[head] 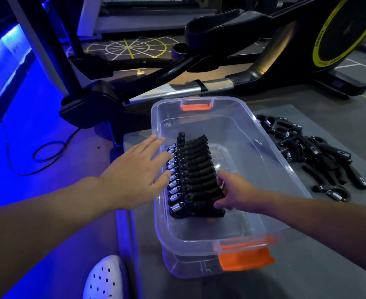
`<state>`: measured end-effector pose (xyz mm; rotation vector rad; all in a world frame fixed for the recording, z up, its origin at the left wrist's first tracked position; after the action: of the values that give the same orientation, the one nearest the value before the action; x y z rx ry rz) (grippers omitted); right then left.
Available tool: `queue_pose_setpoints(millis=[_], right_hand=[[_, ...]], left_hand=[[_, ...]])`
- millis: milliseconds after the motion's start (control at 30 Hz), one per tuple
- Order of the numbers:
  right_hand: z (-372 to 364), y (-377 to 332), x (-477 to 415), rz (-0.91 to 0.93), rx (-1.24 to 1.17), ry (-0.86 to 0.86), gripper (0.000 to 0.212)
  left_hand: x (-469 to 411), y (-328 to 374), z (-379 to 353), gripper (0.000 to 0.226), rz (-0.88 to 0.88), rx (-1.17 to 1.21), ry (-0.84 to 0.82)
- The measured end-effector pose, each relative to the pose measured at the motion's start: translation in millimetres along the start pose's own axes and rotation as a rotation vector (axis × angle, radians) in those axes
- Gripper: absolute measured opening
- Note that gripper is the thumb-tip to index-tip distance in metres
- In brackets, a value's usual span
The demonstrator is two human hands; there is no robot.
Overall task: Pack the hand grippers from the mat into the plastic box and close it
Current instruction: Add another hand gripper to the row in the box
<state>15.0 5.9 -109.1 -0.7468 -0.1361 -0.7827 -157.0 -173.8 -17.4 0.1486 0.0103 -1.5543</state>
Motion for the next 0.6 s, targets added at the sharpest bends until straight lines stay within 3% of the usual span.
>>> queue_pose_setpoints(millis=[600], right_hand=[[1.3,-3.8,-0.7,0.007,-0.017,0.009,0.049]], left_hand=[[-0.2,-0.1,-1.7,0.072,0.003,0.006,-0.008]])
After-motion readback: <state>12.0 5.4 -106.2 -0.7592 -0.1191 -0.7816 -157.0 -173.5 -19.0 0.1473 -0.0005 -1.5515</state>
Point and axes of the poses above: each hand's wrist, its own x-axis away from the middle knuckle, its own z-axis out of the back of the hand, y = z × x, the point moved 4 cm from there along -x, towards the middle knuckle, and after that the axes turned 9 degrees about -z, right-handed, at the moved point
